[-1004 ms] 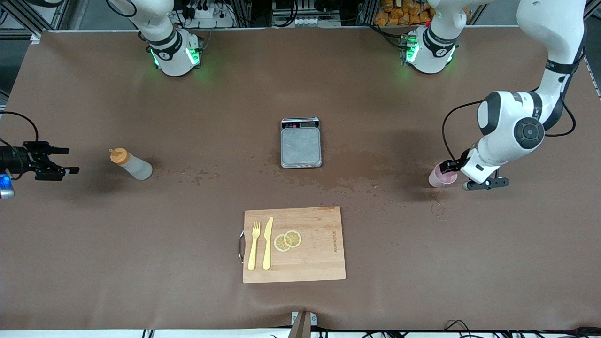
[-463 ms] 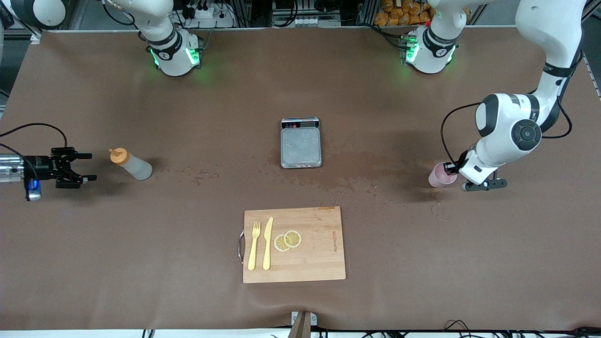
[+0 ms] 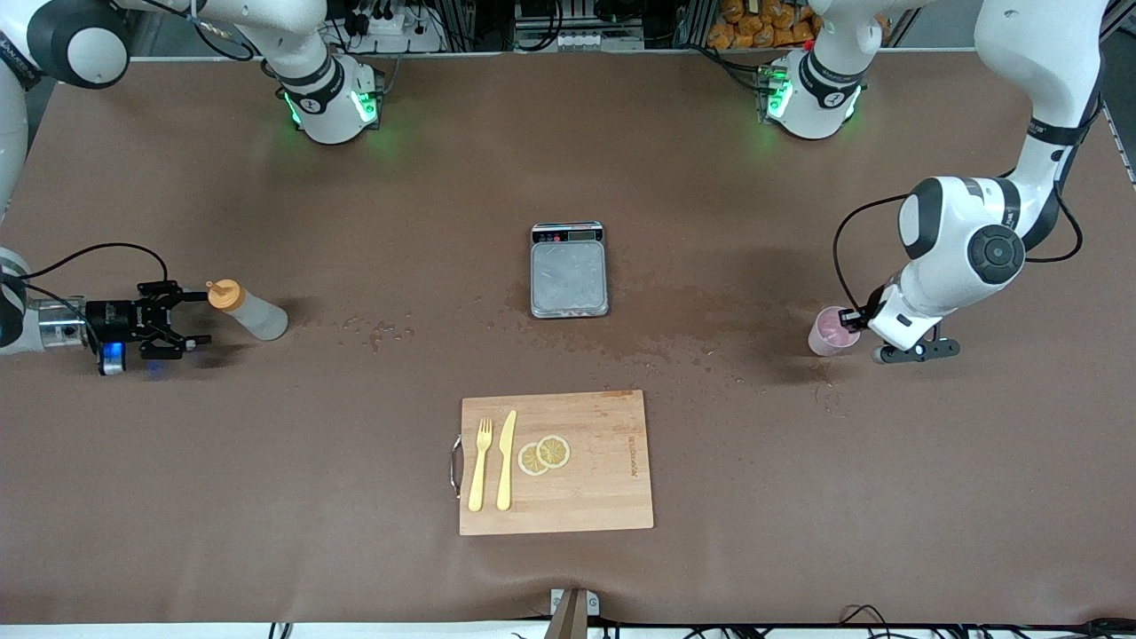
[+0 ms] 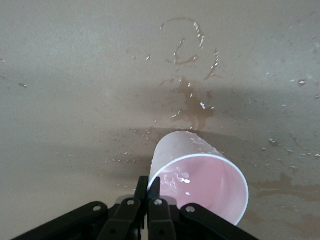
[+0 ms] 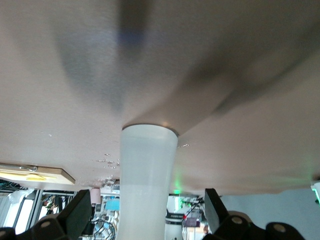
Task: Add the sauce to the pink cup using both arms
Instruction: 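Grasp the pink cup with the left gripper while the right gripper reaches the bottle, then carry the cup to the scale while the right gripper grasps the bottle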
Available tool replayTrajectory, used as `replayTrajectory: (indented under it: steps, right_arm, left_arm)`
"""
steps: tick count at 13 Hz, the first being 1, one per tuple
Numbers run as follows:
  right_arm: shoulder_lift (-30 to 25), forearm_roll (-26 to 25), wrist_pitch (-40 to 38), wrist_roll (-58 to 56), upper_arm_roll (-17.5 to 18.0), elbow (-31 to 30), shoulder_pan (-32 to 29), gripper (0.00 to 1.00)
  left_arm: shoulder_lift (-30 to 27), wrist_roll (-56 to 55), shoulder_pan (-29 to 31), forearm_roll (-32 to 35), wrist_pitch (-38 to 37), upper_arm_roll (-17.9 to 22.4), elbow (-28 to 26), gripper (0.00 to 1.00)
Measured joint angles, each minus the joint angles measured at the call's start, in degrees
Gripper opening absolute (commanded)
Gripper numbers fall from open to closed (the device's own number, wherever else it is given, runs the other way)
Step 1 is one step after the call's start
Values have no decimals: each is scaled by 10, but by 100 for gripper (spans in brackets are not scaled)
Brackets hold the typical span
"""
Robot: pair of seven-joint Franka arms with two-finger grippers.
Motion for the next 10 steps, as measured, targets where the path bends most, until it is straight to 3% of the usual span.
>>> replayTrajectory:
  steps: [3,10]
  right_arm:
    - [2,3,-17,20,4,1,0,100]
    - [29,4,-31,28,13,0,17,100]
  left_arm:
    - [-25,-85,0,0,-20,-48,10,0]
    - [-58,-465,-11,0,-97,-263,57,0]
